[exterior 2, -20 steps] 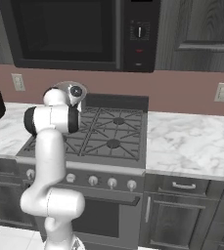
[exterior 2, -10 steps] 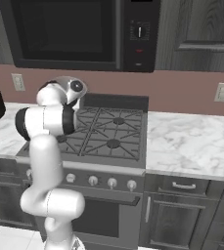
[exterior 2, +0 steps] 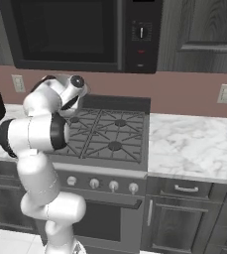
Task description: Move the pot and pan from the stove into the sink.
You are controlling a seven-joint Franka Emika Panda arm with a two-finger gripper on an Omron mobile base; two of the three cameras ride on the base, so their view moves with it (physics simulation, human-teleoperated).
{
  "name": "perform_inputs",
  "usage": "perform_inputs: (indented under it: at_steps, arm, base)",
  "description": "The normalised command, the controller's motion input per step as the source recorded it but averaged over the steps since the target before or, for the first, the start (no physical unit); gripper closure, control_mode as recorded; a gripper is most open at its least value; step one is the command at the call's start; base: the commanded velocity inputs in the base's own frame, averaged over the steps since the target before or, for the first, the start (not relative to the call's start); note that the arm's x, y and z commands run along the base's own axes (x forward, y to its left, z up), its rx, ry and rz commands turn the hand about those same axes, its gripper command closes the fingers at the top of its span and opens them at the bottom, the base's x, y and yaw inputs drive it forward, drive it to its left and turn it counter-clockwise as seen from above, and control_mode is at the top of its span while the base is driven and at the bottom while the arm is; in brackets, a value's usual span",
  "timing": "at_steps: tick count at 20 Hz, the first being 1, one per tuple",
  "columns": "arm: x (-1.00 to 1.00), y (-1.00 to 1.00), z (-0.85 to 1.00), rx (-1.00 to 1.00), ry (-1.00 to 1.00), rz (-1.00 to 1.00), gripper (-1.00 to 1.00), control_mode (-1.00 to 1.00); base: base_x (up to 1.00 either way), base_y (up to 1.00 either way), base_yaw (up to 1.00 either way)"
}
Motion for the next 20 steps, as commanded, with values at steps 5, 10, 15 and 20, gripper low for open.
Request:
perform_inputs:
  at_steps: [5,10,15,20]
  arm:
    - [-0.92,-0.16,0.59,0.07,0.01,0.0,1.0,-1.0]
    - [-0.99,-0.13,0.62,0.04,0.0,0.0,1.0,-1.0]
    - [-1.0,-0.13,0.41,0.01,0.0,0.01,1.0,-1.0]
    - [-1.0,-0.12,0.29,0.0,0.0,0.02,1.0,-1.0]
  base:
    - [0.0,0.0,0.0]
    - [0.0,0.0,0.0]
    - [0.0,0.0,0.0]
    - [0.0,0.0,0.0]
